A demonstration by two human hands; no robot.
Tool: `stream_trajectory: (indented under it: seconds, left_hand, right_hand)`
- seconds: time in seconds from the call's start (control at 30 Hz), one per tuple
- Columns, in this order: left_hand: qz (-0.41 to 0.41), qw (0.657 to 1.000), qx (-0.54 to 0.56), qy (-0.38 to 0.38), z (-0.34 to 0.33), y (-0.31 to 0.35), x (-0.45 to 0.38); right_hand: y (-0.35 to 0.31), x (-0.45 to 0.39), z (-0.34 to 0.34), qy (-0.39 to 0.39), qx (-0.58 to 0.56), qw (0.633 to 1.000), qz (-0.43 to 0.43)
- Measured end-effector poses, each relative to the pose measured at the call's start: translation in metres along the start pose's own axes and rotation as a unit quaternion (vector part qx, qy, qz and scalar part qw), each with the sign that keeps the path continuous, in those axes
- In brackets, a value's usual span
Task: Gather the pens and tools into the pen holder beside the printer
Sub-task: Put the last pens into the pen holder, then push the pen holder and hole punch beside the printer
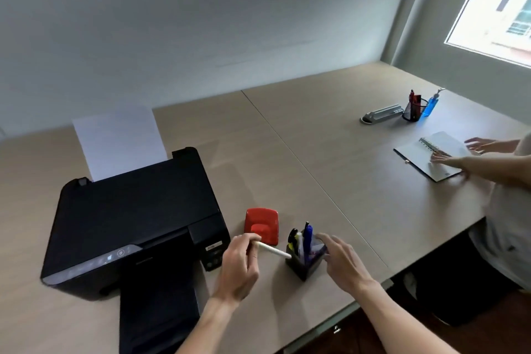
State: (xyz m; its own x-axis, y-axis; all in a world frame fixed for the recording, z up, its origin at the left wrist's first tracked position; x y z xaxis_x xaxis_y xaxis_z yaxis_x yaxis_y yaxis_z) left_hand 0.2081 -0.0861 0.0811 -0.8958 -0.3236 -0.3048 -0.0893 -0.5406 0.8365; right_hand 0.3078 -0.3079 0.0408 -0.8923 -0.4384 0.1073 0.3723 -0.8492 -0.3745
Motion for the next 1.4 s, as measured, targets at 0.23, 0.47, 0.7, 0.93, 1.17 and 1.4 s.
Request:
stream_trajectory:
  seconds: [0.23,0.47,0.7,0.93,1.17,1.4]
  left_hand:
    - [-0.044,0.997,-0.027,-0.065,-0.044,0.017,-0.030]
    - [-0.057,0.987,-0.063,-0.140,-0.094,0.010,-0.033]
    - [-0.018,0.996,-0.010,-0.087,-0.083,0.006,-0.032]
    - [0.066,0.990,-0.118,-0.034,-0.044,-0.041,-0.053]
    - [0.115,0.970,-0.202,-0.067,-0.069,-0.066,-0.085]
    - [0.090,0.922,-0.325,-0.192,-0.115,-0.082,-0.119]
  right_hand:
    - [0.044,0.030,-0.011,0.009,-0.034,0.988,-0.152]
    - [0.066,0.033,-0.024,-0.039,-0.041,0.978,-0.199]
    - [0.049,0.024,-0.044,-0.086,-0.098,0.976,-0.173]
    - [0.035,0.005,-0.048,-0.035,-0.114,0.979,-0.167]
    - [0.041,-0.007,-0.046,-0.028,-0.119,0.985,-0.123]
    - [0.060,-0.002,-0.034,0.013,-0.164,0.972,-0.165]
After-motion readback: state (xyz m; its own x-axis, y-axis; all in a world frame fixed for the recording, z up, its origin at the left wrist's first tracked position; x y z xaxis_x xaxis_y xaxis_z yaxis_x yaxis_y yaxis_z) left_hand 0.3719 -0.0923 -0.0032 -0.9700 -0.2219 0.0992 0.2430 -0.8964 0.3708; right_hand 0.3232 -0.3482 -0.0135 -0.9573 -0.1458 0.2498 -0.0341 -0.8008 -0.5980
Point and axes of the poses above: each hand's wrist, its own x-axis away from the middle knuckle, its own z-axis out of the back of the hand, y = z × x, the point moved 8 cm from there along -x, towards the middle knuckle, and after that the axes turned 9 degrees about x, right-handed, at the moved point
